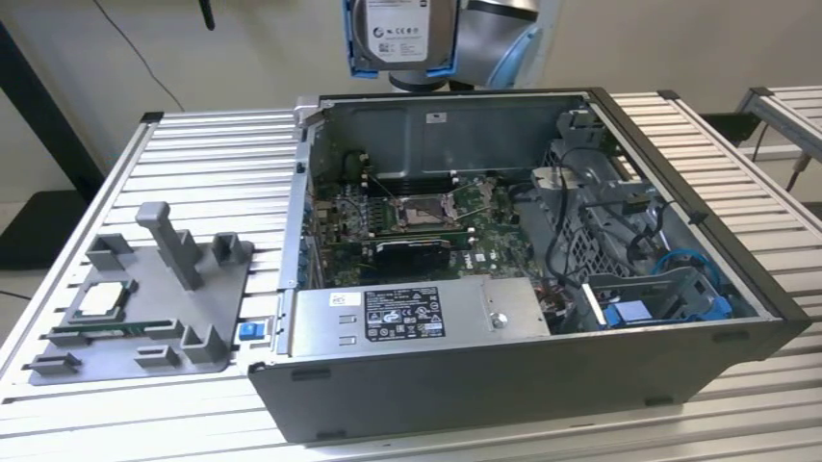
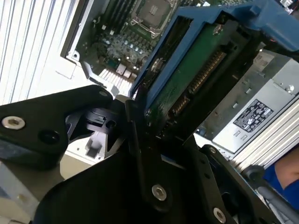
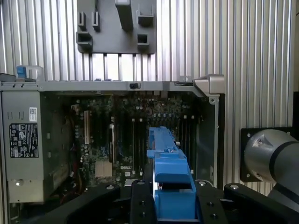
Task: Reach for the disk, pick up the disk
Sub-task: 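Pick up the disk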
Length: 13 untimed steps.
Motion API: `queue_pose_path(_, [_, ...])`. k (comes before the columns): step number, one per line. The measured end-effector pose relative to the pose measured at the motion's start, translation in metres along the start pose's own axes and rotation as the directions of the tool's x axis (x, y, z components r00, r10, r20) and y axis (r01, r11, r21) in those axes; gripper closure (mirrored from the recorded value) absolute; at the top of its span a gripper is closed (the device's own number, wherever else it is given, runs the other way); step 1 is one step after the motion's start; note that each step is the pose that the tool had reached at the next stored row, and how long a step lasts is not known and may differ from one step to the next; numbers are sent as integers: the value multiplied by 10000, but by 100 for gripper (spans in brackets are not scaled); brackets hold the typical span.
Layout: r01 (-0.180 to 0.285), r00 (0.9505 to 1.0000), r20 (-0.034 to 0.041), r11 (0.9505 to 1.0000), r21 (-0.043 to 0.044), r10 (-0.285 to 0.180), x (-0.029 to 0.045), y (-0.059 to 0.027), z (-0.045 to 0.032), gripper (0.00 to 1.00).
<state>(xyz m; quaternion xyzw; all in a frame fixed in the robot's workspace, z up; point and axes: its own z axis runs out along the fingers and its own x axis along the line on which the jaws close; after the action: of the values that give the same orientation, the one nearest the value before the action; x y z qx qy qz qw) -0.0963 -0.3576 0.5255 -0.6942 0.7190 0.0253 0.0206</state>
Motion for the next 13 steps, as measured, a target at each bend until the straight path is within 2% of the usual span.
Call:
queue_pose_path(4, [0, 10000, 0, 10000, 1, 0, -5, -140, -1, 100])
queue_pose_path(13, [0, 10000, -1, 10000, 0, 0, -18, -514, -4, 100])
